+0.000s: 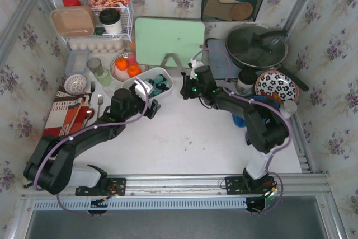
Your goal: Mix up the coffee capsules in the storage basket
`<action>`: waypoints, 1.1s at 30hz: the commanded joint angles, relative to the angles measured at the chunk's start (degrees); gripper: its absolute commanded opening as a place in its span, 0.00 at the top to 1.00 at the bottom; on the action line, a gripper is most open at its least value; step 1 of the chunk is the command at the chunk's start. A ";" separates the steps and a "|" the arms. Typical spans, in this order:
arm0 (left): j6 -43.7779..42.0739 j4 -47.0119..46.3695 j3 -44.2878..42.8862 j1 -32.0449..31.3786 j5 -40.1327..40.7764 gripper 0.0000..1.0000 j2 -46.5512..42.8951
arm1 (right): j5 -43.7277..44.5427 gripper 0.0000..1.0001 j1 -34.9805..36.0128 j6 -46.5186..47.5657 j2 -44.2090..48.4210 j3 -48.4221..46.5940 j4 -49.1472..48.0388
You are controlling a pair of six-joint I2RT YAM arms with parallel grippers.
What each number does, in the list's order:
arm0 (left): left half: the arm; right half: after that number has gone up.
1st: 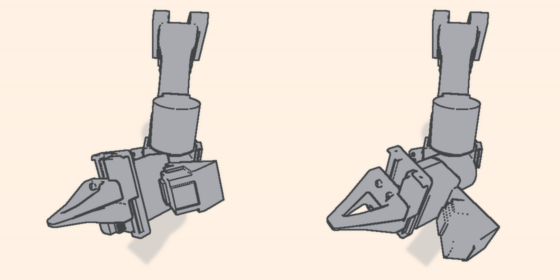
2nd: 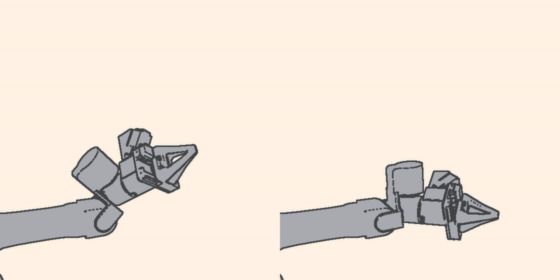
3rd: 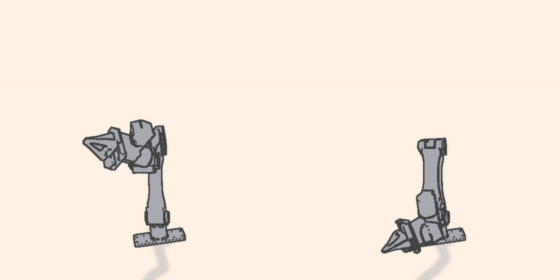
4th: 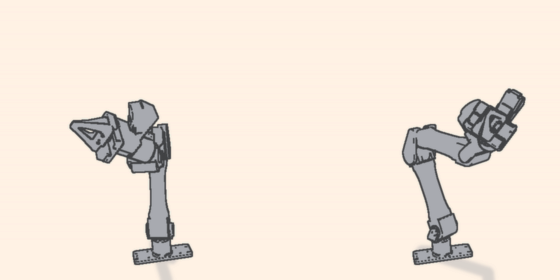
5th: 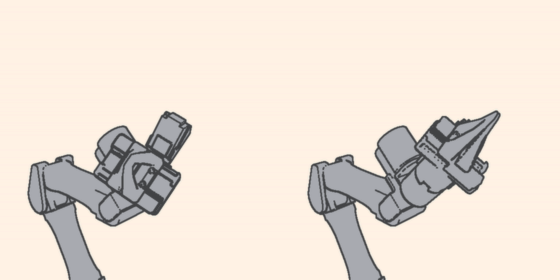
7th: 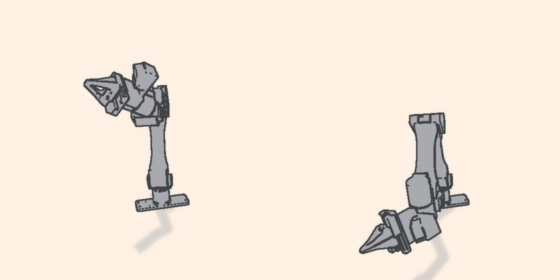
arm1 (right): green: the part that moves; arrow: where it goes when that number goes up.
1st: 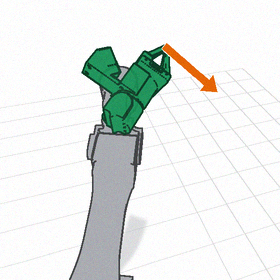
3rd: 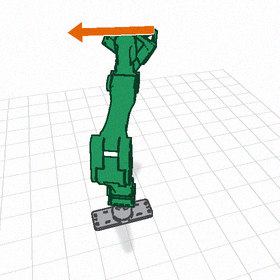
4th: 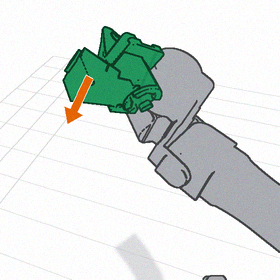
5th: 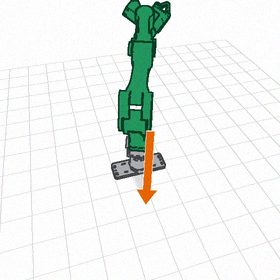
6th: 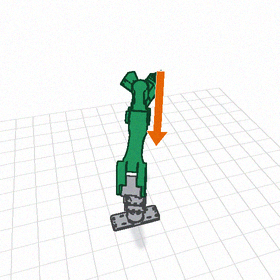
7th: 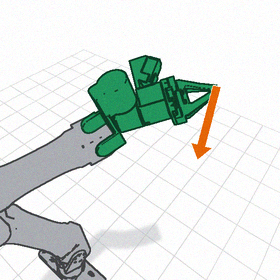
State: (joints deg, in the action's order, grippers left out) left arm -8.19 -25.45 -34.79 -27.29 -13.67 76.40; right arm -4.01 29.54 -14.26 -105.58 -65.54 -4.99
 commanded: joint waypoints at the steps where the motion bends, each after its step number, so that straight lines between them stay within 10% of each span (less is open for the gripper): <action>1: -12.77 -15.79 1.95 -3.20 -7.43 0.16 1.34 | -9.85 0.70 -0.01 -6.14 8.29 7.35 -6.39; 7: -22.33 -25.56 2.69 -8.63 -12.69 0.00 6.65 | -18.78 0.69 0.08 -11.66 16.75 16.68 -11.89; 20: -22.51 -28.82 0.63 -15.01 -17.66 0.00 9.82 | -24.60 0.69 0.08 -16.87 26.05 26.56 -19.90; 27: -21.87 -29.13 -0.84 -16.58 -15.90 0.15 11.34 | -25.37 0.68 0.07 -17.33 27.13 27.97 -20.85; 33: -22.49 -28.50 -1.00 -17.53 -14.11 0.59 11.41 | -25.01 0.56 0.08 -17.37 28.10 28.99 -21.10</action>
State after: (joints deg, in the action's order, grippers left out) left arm -30.33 -51.20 -35.42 -44.64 -28.73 87.72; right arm -28.60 29.54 -31.20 -78.11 -37.06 -24.29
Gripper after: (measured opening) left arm 0.541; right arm 0.440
